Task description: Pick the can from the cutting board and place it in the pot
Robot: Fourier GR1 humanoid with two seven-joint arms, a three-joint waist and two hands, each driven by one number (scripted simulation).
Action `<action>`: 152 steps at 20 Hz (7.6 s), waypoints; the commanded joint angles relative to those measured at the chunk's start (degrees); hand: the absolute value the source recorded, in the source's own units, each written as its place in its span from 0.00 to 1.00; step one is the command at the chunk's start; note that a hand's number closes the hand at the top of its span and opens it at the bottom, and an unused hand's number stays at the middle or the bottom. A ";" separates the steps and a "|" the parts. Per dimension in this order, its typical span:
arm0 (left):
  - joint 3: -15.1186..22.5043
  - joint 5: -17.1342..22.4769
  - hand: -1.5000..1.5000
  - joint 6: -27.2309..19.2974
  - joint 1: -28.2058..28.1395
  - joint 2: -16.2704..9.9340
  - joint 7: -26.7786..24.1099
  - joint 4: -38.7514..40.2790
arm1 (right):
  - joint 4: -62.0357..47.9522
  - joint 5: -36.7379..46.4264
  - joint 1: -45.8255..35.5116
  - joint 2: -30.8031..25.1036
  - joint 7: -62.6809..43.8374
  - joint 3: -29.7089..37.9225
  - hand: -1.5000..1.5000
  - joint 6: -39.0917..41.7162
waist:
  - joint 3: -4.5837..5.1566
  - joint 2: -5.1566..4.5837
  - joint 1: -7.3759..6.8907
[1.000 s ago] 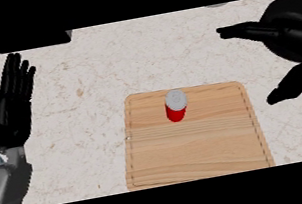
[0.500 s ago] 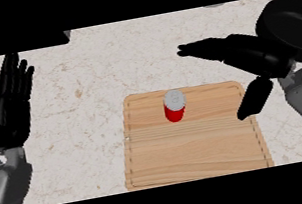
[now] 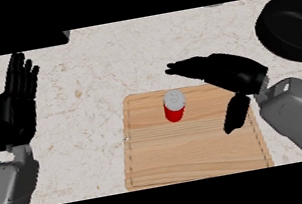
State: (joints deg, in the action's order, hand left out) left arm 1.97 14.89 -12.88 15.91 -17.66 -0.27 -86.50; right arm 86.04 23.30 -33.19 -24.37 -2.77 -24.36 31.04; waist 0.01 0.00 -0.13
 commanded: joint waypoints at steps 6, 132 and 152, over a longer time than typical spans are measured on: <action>-2.90 -0.70 0.50 4.10 -1.48 0.70 -2.06 1.86 | -0.71 9.38 3.53 9.68 2.09 -1.26 0.00 -5.00 | 0.01 0.01 0.03; -8.58 -7.55 0.50 8.41 0.63 6.63 4.83 -2.07 | -59.78 5.94 -20.86 -13.68 8.84 64.85 0.00 -45.45 | -0.02 -0.04 -0.15; -9.07 -7.98 0.50 8.54 1.05 7.49 3.15 -0.98 | -66.80 -12.00 -3.84 -32.52 25.93 77.33 0.00 -33.48 | -0.12 -0.39 -0.46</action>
State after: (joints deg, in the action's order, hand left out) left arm -7.24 7.14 -4.24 16.39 -10.79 3.85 -88.72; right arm 21.29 12.80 -38.15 -51.50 23.89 52.32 -5.48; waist -0.13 -0.33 -0.47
